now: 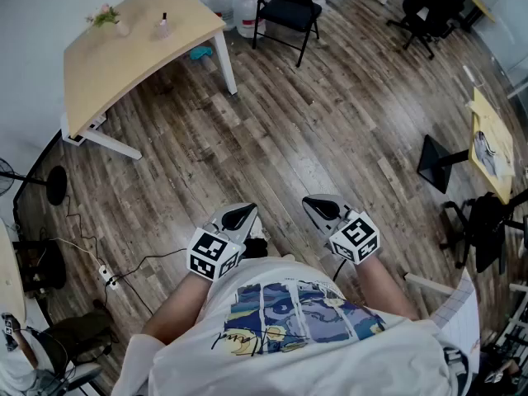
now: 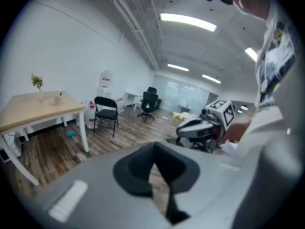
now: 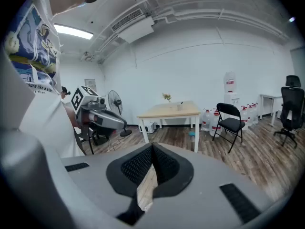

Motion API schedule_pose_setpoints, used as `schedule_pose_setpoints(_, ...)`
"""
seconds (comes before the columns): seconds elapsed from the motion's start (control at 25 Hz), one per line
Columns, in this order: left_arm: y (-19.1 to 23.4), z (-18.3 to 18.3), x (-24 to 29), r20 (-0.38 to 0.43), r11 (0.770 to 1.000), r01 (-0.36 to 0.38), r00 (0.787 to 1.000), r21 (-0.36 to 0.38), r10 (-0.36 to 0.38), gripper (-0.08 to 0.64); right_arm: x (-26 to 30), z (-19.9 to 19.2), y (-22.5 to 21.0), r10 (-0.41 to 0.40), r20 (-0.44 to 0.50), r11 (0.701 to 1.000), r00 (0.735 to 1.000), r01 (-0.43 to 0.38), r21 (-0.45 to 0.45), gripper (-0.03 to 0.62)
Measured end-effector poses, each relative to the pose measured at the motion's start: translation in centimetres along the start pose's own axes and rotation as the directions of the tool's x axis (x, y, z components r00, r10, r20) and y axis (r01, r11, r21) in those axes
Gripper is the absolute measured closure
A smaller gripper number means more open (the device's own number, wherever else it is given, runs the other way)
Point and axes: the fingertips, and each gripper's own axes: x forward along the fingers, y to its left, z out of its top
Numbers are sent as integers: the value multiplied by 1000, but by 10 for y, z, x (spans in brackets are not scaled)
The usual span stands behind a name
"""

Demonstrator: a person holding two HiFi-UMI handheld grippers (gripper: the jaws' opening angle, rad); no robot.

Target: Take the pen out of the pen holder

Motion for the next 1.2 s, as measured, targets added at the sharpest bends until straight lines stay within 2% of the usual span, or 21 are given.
schedule_pose_setpoints(0.16, 56, 20, 0, 39, 1000, -6, 999, 2, 6, 552, 47, 37, -10, -9, 6, 999, 1000, 9, -42, 586)
schedule_pose_setpoints(0.36, 95, 45, 14, 71, 999, 17, 997, 37, -20, 552, 82, 56, -30, -14, -18, 998, 1000, 13, -54, 586)
schedule_pose_setpoints(0.56, 123, 63, 30, 82, 999, 8, 997, 34, -11, 552, 112, 75, -51, 53, -24, 999, 998, -53, 9, 586)
schedule_pose_setpoints(0.76, 155, 73, 56, 83, 997, -69, 994, -31, 72, 551, 139, 93, -99, 132, -29, 991, 991, -133, -14, 583)
schedule_pose_setpoints(0.92, 181, 92, 84, 73, 984, -162, 983, -71, 167, 551, 160, 113, -147, 198, -24, 980, 980, -198, -26, 573)
schedule_pose_setpoints(0.96, 186, 99, 93, 71, 980, -183, 980, -78, 188, 551, 165, 119, -160, 218, -29, 975, 976, -219, -34, 531)
schedule_pose_setpoints(1.0, 192, 108, 102, 72, 976, -203, 975, -84, 209, 551, 170, 126, -173, 238, -37, 970, 971, -240, -46, 517)
schedule_pose_setpoints(1.2, 223, 171, 150, 98, 952, -282, 951, -116, 293, 548, 192, 163, -244, 333, -76, 935, 940, -340, -100, 521)
